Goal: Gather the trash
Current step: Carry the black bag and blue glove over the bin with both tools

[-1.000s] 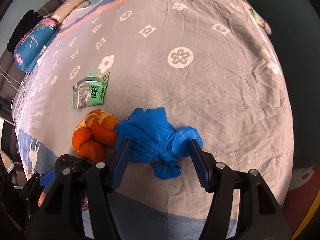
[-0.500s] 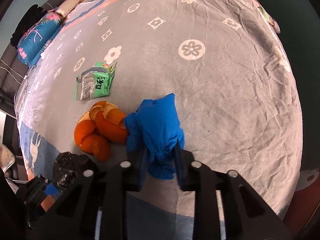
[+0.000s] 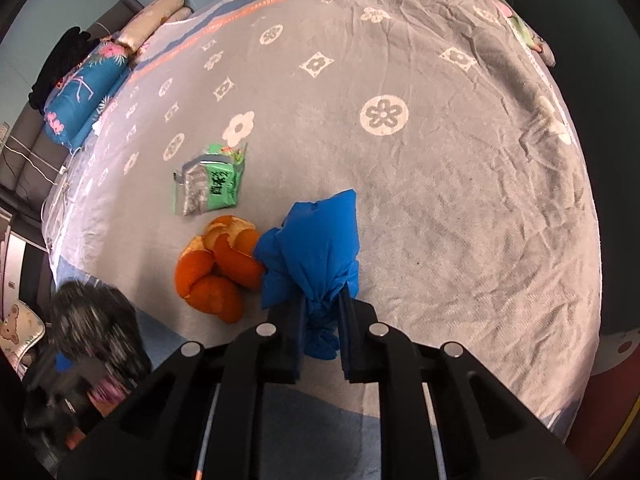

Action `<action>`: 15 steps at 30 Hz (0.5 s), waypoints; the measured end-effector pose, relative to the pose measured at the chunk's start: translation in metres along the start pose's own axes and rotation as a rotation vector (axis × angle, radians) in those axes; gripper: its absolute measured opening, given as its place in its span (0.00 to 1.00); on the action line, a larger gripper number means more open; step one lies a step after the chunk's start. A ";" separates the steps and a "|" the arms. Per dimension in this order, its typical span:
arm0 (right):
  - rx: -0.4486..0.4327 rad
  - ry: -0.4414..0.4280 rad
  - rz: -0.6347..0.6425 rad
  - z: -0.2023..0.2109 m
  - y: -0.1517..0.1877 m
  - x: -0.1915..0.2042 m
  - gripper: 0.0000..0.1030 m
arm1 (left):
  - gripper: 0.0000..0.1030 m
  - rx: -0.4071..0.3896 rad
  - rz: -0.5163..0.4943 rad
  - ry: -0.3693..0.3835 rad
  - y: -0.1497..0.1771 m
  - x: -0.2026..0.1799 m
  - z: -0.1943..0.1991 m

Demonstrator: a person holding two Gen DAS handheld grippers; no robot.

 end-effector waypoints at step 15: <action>-0.094 -0.038 0.043 0.078 0.013 0.008 0.13 | 0.34 -0.174 0.224 -0.156 -0.031 0.069 0.042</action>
Point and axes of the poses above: each gripper's, at about its wrist camera, not at the fingertips, and z roughly against the way its jaws point, x to its left, y to its underside, the point moved 5 cm from there along -z, roughly the way its jaws point, and after that the axes turned 5 degrees about -x, right-handed, at the moved point
